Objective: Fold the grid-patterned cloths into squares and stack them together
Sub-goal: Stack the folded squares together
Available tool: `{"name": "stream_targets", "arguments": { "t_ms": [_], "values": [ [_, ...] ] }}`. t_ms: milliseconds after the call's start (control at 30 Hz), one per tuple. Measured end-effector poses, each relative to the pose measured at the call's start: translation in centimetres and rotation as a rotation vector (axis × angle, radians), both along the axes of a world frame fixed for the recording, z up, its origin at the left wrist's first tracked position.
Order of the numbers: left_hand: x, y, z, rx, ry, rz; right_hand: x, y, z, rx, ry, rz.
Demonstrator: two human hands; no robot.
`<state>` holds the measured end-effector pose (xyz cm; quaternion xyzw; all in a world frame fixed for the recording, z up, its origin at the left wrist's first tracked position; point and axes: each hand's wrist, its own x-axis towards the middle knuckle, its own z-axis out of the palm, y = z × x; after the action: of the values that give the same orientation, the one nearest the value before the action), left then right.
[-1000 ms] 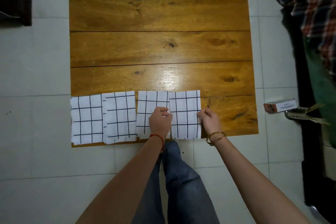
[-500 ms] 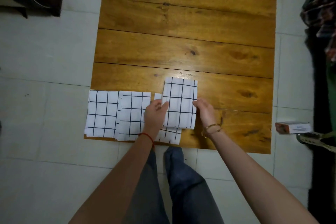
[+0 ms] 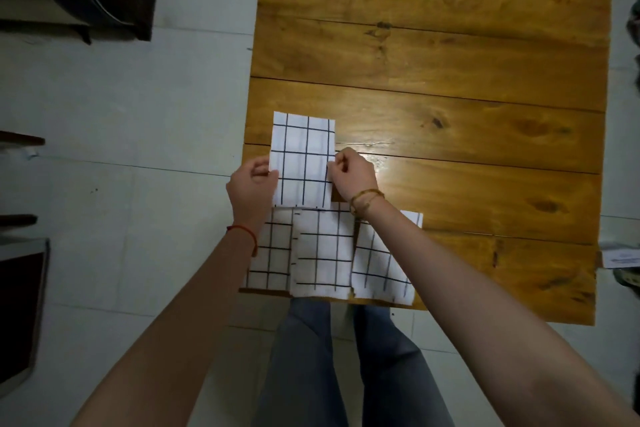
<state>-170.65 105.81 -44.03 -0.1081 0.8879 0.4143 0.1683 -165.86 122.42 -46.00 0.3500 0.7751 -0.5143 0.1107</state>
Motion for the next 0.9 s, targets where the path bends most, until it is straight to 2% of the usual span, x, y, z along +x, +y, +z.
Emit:
{"name": "stream_targets", "arguments": {
  "t_ms": [200, 367, 500, 700, 900],
  "values": [
    [-3.5, -3.4, -1.0, -0.028, -0.005, 0.0, -4.4, -3.2, -0.4, 0.075, -0.114, 0.186],
    [-5.0, -5.1, -2.1, -0.074, -0.03, -0.034, -5.7, -4.6, -0.2, 0.248, -0.18, 0.42],
    [-5.5, -5.6, -2.7, -0.091, -0.048, -0.074, -5.9, -5.1, -0.5, 0.35, -0.205, 0.498],
    [-5.6, -5.9, -2.7, -0.086, -0.103, -0.112, -5.4, -4.9, -0.7, 0.385, -0.179, 0.493],
    [-4.3, -6.1, -2.4, -0.045, -0.096, -0.09, -2.1, -3.0, -0.5, 0.377, -0.158, 0.303]
  ]
}}
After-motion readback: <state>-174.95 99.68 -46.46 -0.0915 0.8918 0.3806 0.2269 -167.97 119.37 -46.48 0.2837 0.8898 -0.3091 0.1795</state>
